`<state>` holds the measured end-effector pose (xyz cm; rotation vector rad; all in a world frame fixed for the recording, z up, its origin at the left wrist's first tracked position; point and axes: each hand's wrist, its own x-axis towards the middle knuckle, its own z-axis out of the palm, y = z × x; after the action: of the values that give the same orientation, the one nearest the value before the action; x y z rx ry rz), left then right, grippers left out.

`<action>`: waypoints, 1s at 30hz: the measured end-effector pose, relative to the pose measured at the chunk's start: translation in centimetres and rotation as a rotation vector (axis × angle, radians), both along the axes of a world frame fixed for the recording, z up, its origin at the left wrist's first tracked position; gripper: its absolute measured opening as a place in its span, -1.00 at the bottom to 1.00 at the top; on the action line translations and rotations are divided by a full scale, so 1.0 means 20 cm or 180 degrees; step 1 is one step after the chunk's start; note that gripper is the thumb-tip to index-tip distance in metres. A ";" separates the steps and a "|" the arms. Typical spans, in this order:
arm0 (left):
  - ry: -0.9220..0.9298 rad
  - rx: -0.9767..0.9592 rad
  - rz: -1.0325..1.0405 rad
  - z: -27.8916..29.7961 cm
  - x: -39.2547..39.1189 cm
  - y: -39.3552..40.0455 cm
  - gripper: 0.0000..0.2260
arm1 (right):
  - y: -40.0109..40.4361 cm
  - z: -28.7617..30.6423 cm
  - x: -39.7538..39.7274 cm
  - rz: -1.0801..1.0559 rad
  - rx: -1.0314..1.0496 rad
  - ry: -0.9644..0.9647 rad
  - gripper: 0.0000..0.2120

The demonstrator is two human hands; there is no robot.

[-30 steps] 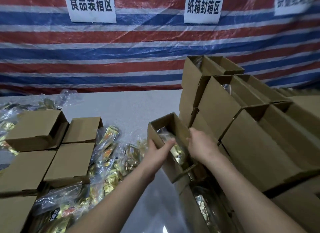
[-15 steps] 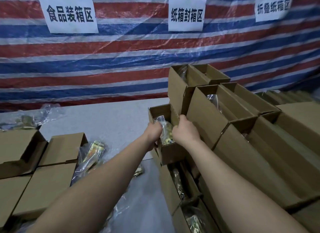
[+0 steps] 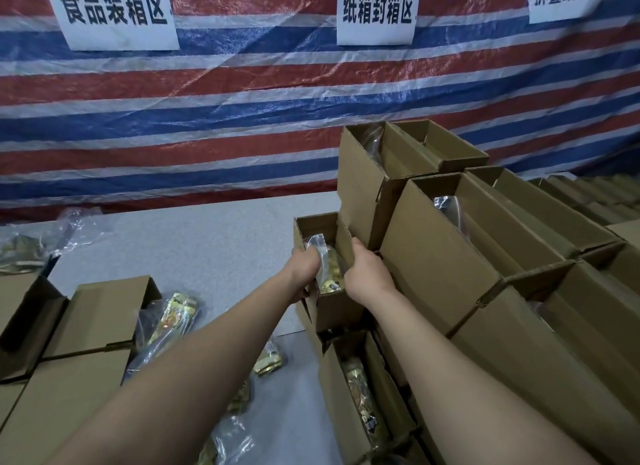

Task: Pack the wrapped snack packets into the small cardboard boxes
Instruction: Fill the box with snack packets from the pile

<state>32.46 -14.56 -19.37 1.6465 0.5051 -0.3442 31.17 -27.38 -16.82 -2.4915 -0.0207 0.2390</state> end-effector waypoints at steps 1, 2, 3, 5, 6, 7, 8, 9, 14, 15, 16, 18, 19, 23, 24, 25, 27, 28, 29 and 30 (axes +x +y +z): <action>0.0048 -0.0020 -0.0015 -0.02 0.00 0.00 -0.46 | 0.00 -0.02 0.00 0.0035 -0.0032 0.0034 -0.29; 0.0076 -0.0057 -0.0024 -0.04 0.00 0.00 -0.44 | 0.00 -0.04 0.00 0.0060 -0.0064 0.0028 -0.28; 0.0100 -0.0083 -0.0039 -0.04 0.01 0.00 -0.40 | 0.00 -0.06 0.00 0.0061 -0.0098 -0.0017 -0.27; 0.0120 -0.0115 -0.0080 -0.02 0.02 0.01 -0.37 | 0.00 -0.07 0.00 0.0038 -0.0186 -0.0152 -0.28; 0.0108 -0.0106 -0.0102 -0.02 0.02 0.01 -0.40 | 0.00 -0.07 0.01 0.0030 -0.0245 -0.0216 -0.29; 0.0099 -0.0082 -0.0119 -0.03 0.04 0.02 -0.45 | 0.00 -0.06 0.01 0.0023 -0.0317 -0.0290 -0.30; 0.0111 -0.0050 -0.0140 -0.04 0.05 0.02 -0.48 | 0.00 -0.06 0.02 0.0022 -0.0395 -0.0363 -0.31; 0.0127 -0.0013 -0.0171 -0.05 0.05 0.02 -0.49 | 0.00 -0.06 0.02 0.0024 -0.0458 -0.0420 -0.32; 0.0154 -0.0114 -0.0222 -0.07 0.02 0.00 -0.45 | -0.01 -0.08 -0.03 0.0118 -0.0451 -0.0343 -0.28; 0.0154 -0.0078 -0.0211 -0.08 0.01 0.01 -0.46 | -0.02 -0.09 -0.04 0.0137 -0.0432 -0.0339 -0.28; 0.0153 -0.0034 -0.0205 -0.10 0.02 0.01 -0.47 | -0.03 -0.09 -0.04 0.0150 -0.0417 -0.0349 -0.28; 0.0115 -0.0051 -0.0198 -0.10 0.02 0.01 -0.47 | -0.04 -0.08 -0.03 0.0155 -0.0387 -0.0347 -0.29; 0.0075 -0.0053 -0.0173 -0.09 0.02 0.01 -0.46 | -0.04 -0.08 -0.03 0.0156 -0.0371 -0.0340 -0.29; 0.0047 0.0129 -0.0160 -0.08 0.02 0.01 -0.47 | -0.03 -0.08 -0.03 0.0181 -0.0354 -0.0337 -0.30; 0.0068 0.0188 -0.0187 -0.08 0.02 0.01 -0.49 | -0.03 -0.09 -0.04 0.0196 -0.0366 -0.0327 -0.30; 0.0087 0.0243 -0.0215 -0.08 0.02 0.02 -0.49 | -0.03 -0.09 -0.04 0.0213 -0.0381 -0.0319 -0.29; 0.0099 0.0239 -0.0250 -0.07 0.01 0.02 -0.47 | -0.03 -0.09 -0.04 0.0219 -0.0402 -0.0314 -0.31; 0.0118 0.0208 -0.0260 -0.06 0.00 0.03 -0.45 | -0.03 -0.08 -0.04 0.0204 -0.0408 -0.0323 -0.33; 0.0139 0.0174 -0.0260 -0.06 -0.01 0.03 -0.41 | -0.03 -0.08 -0.03 0.0182 -0.0412 -0.0351 -0.36; 0.0150 0.0139 -0.0252 -0.05 -0.02 0.04 -0.36 | -0.03 -0.08 -0.03 0.0158 -0.0412 -0.0395 -0.40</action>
<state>32.13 -13.86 -20.43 1.7071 0.4866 -0.4339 30.50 -28.01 -18.35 -2.6337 -0.1219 0.1091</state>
